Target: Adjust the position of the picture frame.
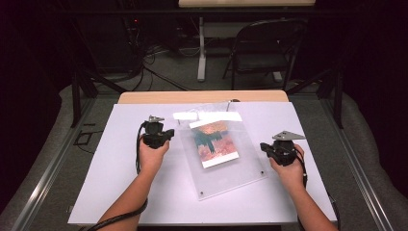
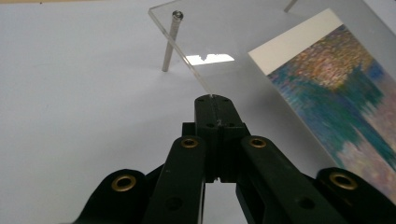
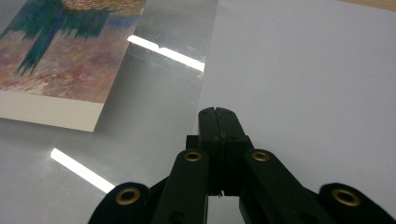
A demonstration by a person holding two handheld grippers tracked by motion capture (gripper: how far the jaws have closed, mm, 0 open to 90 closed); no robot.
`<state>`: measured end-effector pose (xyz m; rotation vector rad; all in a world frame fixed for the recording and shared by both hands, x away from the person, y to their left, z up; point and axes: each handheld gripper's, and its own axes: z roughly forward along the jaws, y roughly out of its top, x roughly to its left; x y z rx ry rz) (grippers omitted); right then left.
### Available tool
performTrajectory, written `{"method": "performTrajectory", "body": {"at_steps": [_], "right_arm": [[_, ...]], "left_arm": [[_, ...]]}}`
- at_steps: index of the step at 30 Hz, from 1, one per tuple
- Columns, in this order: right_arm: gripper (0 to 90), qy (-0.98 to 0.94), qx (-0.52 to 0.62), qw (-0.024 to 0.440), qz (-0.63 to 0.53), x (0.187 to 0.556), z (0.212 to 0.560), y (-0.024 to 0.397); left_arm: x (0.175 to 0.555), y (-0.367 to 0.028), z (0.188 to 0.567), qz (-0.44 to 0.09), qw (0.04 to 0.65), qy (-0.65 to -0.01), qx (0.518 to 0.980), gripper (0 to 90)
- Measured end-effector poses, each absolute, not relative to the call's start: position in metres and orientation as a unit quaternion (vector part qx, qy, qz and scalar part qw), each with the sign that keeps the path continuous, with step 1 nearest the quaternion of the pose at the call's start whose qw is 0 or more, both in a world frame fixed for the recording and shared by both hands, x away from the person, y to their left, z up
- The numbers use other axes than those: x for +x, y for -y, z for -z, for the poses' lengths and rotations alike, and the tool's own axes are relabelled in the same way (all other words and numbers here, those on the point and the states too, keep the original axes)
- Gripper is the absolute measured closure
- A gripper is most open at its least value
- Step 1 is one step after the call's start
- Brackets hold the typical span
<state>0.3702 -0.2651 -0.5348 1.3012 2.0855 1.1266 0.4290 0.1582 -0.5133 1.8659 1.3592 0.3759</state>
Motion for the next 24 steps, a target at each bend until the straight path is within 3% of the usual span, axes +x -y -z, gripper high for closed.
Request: {"method": "performTrajectory", "body": {"at_steps": [24], "right_arm": [[90.0, -0.767, 0.473, 0.196, -0.387, 0.387, 0.553, 0.252]], "left_arm": [[0.462, -0.151, 0.533, -0.115, 0.374, -0.575, 0.718, 90.0]]}}
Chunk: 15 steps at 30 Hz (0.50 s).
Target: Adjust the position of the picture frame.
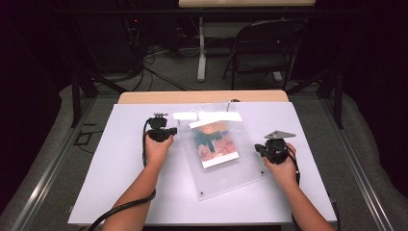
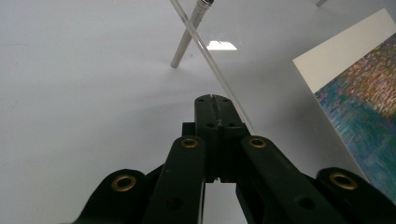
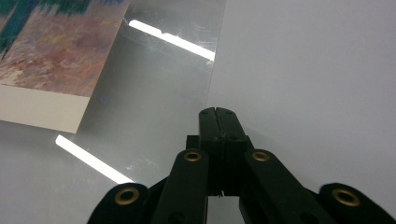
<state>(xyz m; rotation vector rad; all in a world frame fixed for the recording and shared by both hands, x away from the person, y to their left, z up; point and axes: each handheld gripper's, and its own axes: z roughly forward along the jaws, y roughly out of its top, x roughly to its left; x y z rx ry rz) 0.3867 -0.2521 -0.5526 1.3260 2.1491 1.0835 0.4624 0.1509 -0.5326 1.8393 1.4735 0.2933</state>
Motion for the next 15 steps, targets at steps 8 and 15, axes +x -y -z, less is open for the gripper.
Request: {"method": "performTrajectory", "body": {"at_steps": [8, 15], "right_arm": [[90.0, -0.768, 0.480, 0.188, -0.380, 0.3860, 0.5537, 0.2526], [90.0, -0.771, 0.480, 0.186, -0.375, 0.3807, 0.5511, 0.2531]], "left_arm": [[0.4651, -0.1498, 0.5335, -0.111, 0.370, -0.580, 0.718, 90.0], [0.4684, -0.1487, 0.5337, -0.106, 0.367, -0.581, 0.719, 90.0]]}}
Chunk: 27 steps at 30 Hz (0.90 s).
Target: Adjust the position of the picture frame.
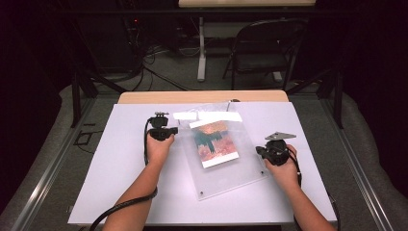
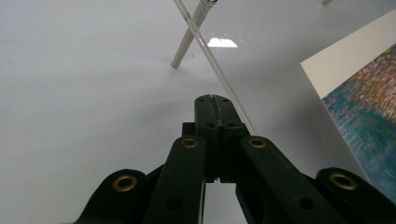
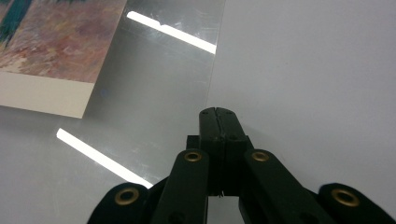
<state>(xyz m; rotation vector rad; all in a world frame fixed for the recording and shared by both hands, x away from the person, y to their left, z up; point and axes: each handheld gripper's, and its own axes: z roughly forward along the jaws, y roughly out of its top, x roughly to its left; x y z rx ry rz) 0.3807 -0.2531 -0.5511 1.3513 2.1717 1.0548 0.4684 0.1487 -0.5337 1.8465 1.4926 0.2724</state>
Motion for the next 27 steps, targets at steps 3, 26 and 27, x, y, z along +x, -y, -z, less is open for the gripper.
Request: {"method": "performTrajectory", "body": {"at_steps": [3, 26, 27], "right_arm": [[90.0, -0.773, 0.480, 0.183, -0.373, 0.379, 0.550, 0.254], [90.0, -0.786, 0.454, 0.144, -0.394, 0.356, 0.547, 0.228], [90.0, -0.784, 0.455, 0.139, -0.400, 0.356, 0.548, 0.227]], "left_arm": [[0.469, -0.149, 0.533, -0.109, 0.365, -0.580, 0.720, 90.0], [0.479, -0.157, 0.528, -0.126, 0.363, -0.592, 0.708, 90.0], [0.479, -0.157, 0.528, -0.126, 0.363, -0.592, 0.708, 90.0]]}}
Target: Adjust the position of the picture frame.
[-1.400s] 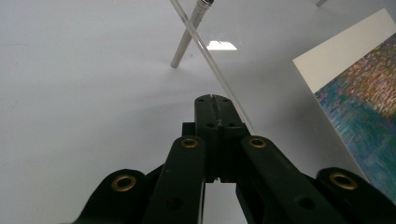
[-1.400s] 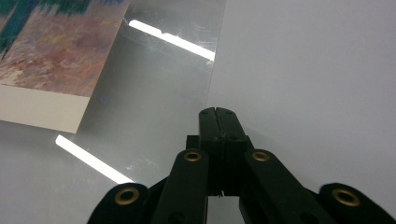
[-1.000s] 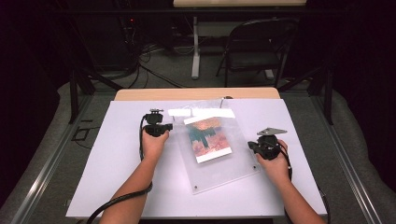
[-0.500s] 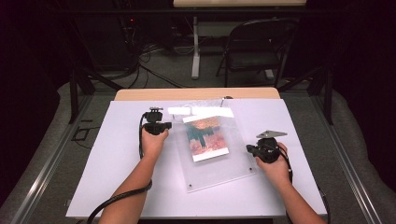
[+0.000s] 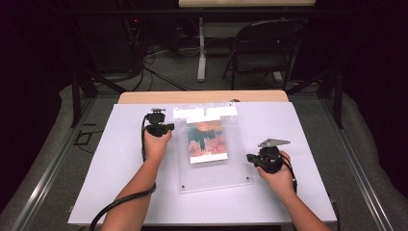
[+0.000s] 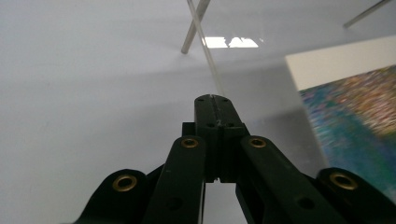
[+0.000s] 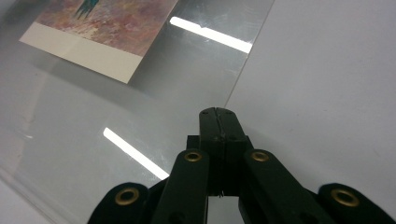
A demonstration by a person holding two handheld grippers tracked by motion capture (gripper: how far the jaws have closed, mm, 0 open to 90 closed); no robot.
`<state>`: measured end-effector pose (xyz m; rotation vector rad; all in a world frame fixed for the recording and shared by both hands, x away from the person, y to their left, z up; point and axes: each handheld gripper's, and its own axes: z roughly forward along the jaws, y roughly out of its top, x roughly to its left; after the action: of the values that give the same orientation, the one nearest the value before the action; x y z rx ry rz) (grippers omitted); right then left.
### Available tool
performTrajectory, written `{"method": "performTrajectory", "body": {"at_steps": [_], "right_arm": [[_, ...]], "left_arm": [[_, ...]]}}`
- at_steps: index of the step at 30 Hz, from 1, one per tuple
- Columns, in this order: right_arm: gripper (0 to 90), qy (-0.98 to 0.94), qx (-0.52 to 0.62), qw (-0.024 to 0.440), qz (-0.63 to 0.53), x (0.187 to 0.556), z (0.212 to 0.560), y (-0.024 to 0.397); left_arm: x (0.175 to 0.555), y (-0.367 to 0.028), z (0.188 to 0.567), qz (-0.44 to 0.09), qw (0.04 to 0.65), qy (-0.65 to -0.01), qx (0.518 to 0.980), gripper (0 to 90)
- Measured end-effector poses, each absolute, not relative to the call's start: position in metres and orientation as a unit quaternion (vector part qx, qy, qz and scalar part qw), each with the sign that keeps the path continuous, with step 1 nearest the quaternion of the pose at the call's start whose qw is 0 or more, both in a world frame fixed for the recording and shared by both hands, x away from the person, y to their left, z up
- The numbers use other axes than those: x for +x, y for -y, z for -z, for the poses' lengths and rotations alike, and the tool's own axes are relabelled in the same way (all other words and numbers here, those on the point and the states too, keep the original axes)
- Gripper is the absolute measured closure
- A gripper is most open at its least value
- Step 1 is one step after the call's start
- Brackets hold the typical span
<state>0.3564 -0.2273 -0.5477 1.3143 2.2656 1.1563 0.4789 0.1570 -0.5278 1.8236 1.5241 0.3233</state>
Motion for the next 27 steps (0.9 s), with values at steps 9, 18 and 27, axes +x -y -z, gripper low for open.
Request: {"method": "performTrajectory", "body": {"at_steps": [9, 18, 27], "right_arm": [[90.0, -0.782, 0.456, 0.118, -0.408, 0.355, 0.548, 0.217], [90.0, -0.785, 0.444, 0.090, -0.423, 0.353, 0.549, 0.198], [90.0, -0.812, 0.378, 0.046, -0.443, 0.348, 0.544, 0.139]], "left_arm": [[0.476, -0.166, 0.511, -0.143, 0.374, -0.592, 0.699, 87.2], [0.456, -0.197, 0.518, -0.139, 0.381, -0.609, 0.681, 85.7], [0.427, -0.222, 0.530, -0.121, 0.394, -0.613, 0.674, 85.6]]}}
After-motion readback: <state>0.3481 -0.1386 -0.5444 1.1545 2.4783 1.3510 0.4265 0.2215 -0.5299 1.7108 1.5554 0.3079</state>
